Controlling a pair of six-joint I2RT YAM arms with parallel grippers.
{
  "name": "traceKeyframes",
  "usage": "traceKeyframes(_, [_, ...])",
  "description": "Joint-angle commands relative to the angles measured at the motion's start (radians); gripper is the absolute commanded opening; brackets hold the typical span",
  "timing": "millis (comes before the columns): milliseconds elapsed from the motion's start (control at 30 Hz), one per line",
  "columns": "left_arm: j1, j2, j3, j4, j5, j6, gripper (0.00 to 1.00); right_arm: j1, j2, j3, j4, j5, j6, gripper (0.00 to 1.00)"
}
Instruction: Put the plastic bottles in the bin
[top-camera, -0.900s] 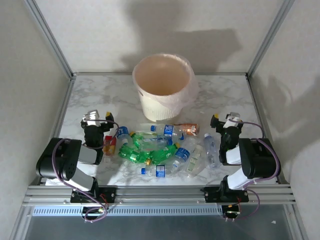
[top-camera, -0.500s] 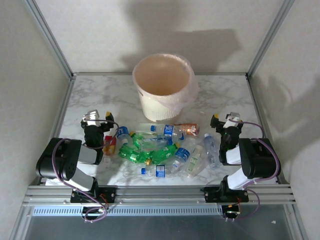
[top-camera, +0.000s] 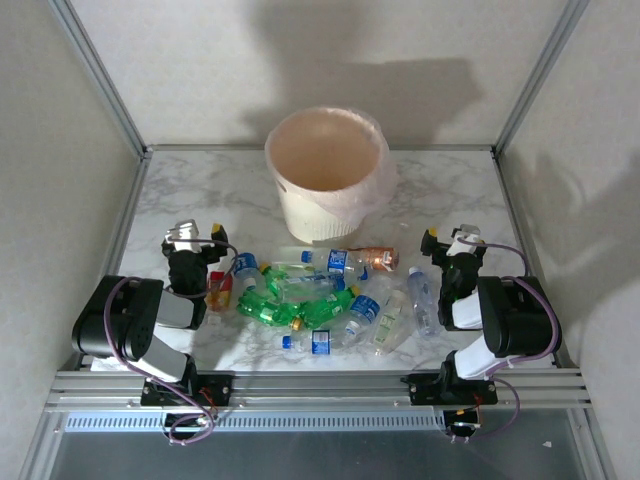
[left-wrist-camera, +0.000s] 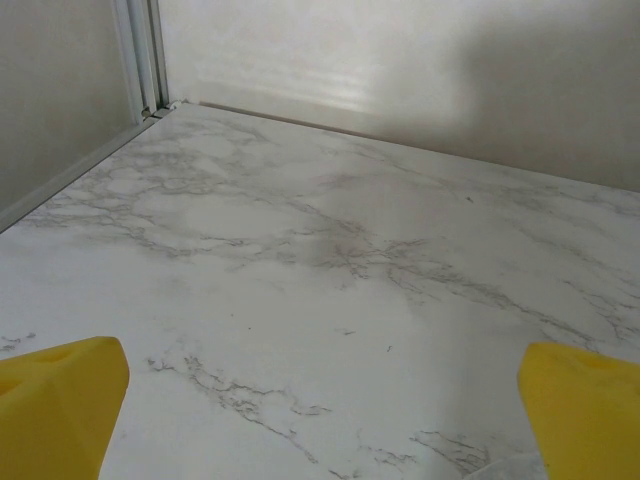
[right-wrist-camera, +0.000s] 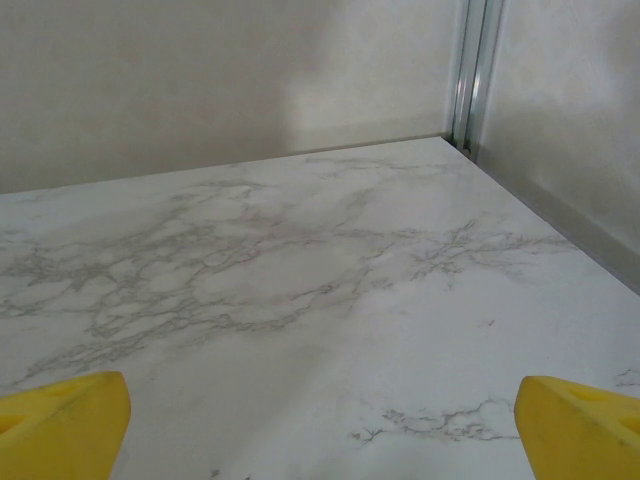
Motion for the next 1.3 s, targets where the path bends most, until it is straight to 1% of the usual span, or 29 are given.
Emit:
traceKeyframes(0, [-0.01,0.005,0.017,0.027,-0.014,-0.007,0.99,0.006,0.003,0.018,0.049,0.044,-0.012,0.99])
traceKeyframes(33, [-0.011,0.002,0.018,0.038,-0.022,-0.006,0.99,0.012,-0.029,0.023,0.0,0.094,0.01,0.99])
traceKeyframes(67, [-0.02,-0.044,0.041,-0.045,-0.083,-0.014,0.99,0.014,-0.05,-0.003,0.041,0.072,-0.017,0.99])
traceKeyframes(100, [-0.02,-0.106,0.098,-0.208,-0.121,-0.029,0.99,0.062,-0.093,-0.007,0.022,0.176,-0.04,0.99])
traceKeyframes(133, [-0.019,-0.168,0.179,-0.364,-0.169,-0.042,1.0,0.123,-0.189,0.032,-0.122,0.356,-0.043,0.99])
traceKeyframes(167, [-0.019,-0.217,0.249,-0.474,-0.248,-0.077,1.0,0.156,-0.319,0.12,-0.385,0.475,0.051,0.99])
traceKeyframes(200, [-0.012,-0.261,0.309,-0.581,-0.306,-0.136,1.0,0.152,-0.425,0.211,-0.661,0.482,0.21,0.99])
traceKeyframes(233, [0.0,-0.305,0.392,-0.714,-0.341,-0.229,1.0,0.127,-0.527,0.298,-0.942,0.444,0.359,0.99])
traceKeyframes(267, [0.001,-0.337,0.473,-0.866,-0.374,-0.317,1.0,0.113,-0.601,0.317,-1.038,0.444,0.464,0.99])
traceKeyframes(300, [-0.001,-0.364,0.526,-0.973,-0.369,-0.387,0.98,0.106,-0.655,0.301,-1.072,0.436,0.521,0.99])
traceKeyframes(333, [-0.015,-0.392,0.559,-1.025,-0.316,-0.439,0.95,0.077,-0.698,0.292,-1.079,0.329,0.498,0.99])
traceKeyframes(367, [-0.05,-0.418,0.57,-1.049,-0.297,-0.468,0.93,0.05,-0.687,0.342,-1.163,0.246,0.508,0.99])
traceKeyframes(400, [-0.096,-0.441,0.578,-1.072,-0.318,-0.487,0.93,0.044,-0.636,0.43,-1.305,0.246,0.543,0.99])
traceKeyframes(467, [-0.216,-0.472,0.611,-1.137,-0.371,-0.497,0.93,0.049,-0.477,0.661,-1.659,0.255,0.636,0.99])
traceKeyframes(500, [-0.263,-0.475,0.628,-1.168,-0.379,-0.504,0.93,0.051,-0.413,0.762,-1.809,0.267,0.687,0.99])
traceKeyframes(533, [-0.321,-0.477,0.64,-1.195,-0.377,-0.51,0.92,0.055,-0.355,0.855,-1.943,0.276,0.716,0.99])
traceKeyframes(567, [-0.386,-0.477,0.643,-1.21,-0.379,-0.51,0.91,0.068,-0.327,0.892,-2.004,0.291,0.714,0.99])
traceKeyframes(633, [-0.51,-0.474,0.631,-1.223,-0.407,-0.499,0.91,0.068,-0.358,0.859,-1.991,0.253,0.671,0.99])
traceKeyframes(667, [-0.563,-0.47,0.624,-1.23,-0.429,-0.492,0.91,0.068,-0.395,0.825,-1.96,0.195,0.635,0.99])
traceKeyframes(700, [-0.613,-0.467,0.618,-1.246,-0.457,-0.488,0.91,0.068,-0.443,0.787,-1.918,0.106,0.59,0.99])
traceKeyframes(733, [-0.646,-0.466,0.613,-1.262,-0.462,-0.489,0.92,0.068,-0.478,0.756,-1.914,0.031,0.577,0.99])
traceKeyframes(767, [-0.66,-0.467,0.608,-1.272,-0.454,-0.498,0.92,0.07,-0.495,0.738,-1.928,-0.023,0.574,0.99])
traceKeyframes(800, [-0.665,-0.471,0.601,-1.283,-0.428,-0.514,0.92,0.072,-0.497,0.722,-1.955,-0.07,0.567,0.96])
traceKeyframes(867, [-0.665,-0.483,0.581,-1.282,-0.38,-0.535,0.92,0.089,-0.473,0.698,-2.018,-0.081,0.565,0.92])
traceKeyframes(1000, [-0.665,-0.472,0.573,-1.276,-0.322,-0.547,0.91,0.13,-0.463,0.609,-1.981,-0.131,0.558,0.92])
traceKeyframes(1133, [-0.665,-0.437,0.582,-1.273,-0.272,-0.569,0.87,0.203,-0.382,0.601,-1.981,-0.103,0.581,0.91])
traceKeyframes(1267, [-0.665,-0.435,0.572,-1.264,-0.264,-0.605,0.86,0.262,-0.289,0.591,-1.988,-0.056,0.623,0.9])
